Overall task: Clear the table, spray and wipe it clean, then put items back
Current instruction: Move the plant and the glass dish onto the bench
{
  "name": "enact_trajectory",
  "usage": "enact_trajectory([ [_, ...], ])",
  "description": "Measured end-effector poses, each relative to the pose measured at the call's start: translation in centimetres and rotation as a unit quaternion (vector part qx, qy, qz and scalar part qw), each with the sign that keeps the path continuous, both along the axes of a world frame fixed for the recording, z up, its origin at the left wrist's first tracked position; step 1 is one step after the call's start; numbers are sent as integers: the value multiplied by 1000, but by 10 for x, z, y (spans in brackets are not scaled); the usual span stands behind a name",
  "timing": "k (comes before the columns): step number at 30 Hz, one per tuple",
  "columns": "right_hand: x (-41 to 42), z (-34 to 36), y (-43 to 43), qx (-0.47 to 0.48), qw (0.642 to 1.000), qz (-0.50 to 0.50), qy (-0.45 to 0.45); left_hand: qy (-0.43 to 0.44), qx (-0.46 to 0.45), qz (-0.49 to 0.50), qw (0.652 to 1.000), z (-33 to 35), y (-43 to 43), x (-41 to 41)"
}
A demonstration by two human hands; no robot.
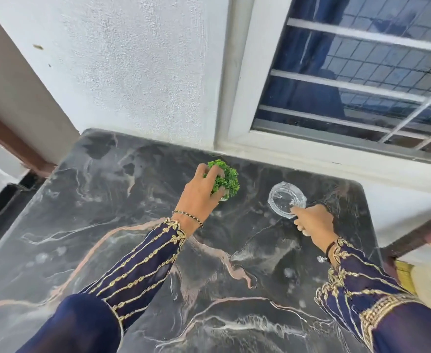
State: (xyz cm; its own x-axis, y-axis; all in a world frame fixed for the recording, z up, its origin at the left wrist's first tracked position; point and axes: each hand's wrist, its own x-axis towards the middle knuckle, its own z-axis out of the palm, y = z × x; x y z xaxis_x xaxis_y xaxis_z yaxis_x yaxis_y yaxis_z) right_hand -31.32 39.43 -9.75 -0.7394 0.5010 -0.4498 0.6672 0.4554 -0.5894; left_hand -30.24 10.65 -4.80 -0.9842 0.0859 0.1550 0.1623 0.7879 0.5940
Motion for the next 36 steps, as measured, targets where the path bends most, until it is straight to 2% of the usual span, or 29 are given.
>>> enact_trajectory([
  [5, 1, -6, 3, 45, 998, 31, 7, 18, -2, -33, 999, -4, 23, 9],
  [15, 81, -4, 84, -4, 997, 28, 68, 34, -17, -81, 996, -1, 119, 39],
  [19, 126, -5, 159, -28, 994, 29, 104, 27, -33, -102, 994, 4, 201, 68],
  [27, 212, -17, 341, -47, 993, 28, 105, -5, -14, -145, 989, -11, 400, 124],
  [32, 267, -36, 442, -40, 995, -27, 85, -40, -16, -210, 977, -34, 525, 149],
  [36, 316, -72, 505, -41, 991, -110, 60, -82, -30, -300, 950, -63, 603, 169],
])
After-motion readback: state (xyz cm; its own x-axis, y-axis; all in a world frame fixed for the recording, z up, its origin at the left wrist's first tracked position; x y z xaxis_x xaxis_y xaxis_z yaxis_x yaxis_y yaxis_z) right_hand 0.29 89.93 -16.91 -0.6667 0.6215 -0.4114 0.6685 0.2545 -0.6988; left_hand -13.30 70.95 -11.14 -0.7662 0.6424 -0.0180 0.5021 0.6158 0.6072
